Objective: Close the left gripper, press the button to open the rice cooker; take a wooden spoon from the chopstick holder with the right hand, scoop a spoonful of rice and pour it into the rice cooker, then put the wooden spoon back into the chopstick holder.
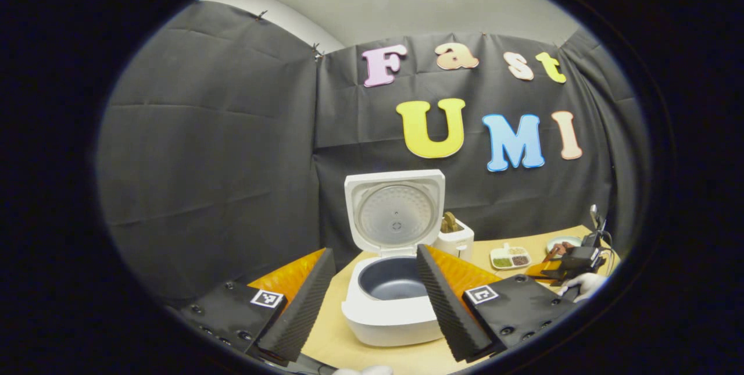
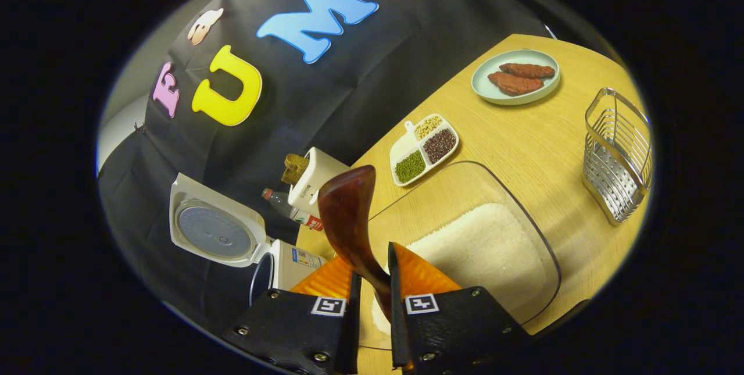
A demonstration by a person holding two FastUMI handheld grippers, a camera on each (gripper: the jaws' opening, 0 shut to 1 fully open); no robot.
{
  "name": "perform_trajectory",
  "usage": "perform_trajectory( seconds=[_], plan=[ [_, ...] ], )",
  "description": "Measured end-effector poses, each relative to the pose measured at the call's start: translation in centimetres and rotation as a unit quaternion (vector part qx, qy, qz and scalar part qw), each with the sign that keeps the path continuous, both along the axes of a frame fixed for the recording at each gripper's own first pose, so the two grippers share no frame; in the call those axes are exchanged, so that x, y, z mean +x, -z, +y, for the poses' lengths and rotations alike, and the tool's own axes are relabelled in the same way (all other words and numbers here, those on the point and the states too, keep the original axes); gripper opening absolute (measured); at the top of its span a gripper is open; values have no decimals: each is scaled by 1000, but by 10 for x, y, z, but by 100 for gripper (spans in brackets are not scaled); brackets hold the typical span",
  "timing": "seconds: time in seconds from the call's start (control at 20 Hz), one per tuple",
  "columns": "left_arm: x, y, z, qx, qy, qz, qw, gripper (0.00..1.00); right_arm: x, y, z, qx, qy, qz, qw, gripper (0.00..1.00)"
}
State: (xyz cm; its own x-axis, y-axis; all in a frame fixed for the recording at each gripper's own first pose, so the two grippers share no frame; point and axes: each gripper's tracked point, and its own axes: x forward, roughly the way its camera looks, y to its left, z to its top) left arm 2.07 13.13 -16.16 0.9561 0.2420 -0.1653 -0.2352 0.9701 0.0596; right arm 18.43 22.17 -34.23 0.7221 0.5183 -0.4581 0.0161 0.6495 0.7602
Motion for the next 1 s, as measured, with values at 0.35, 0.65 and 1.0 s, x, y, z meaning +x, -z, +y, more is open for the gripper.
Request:
perform_trajectory(
  seconds=[0.35, 0.65, 1.0],
  plan=[
    [-2, -8, 7, 5, -2, -2, 1000, 99, 3, -5, -17, 106, 57, 24, 992, 23],
    [-6, -16, 9, 5, 1, -5, 1000, 98, 3, -36, -34, 168, 80, 7, 983, 22],
    [-4, -11, 13, 0, 3, -4, 1000, 100, 5, -79, -44, 209, 97, 3, 973, 22]
  ],
)
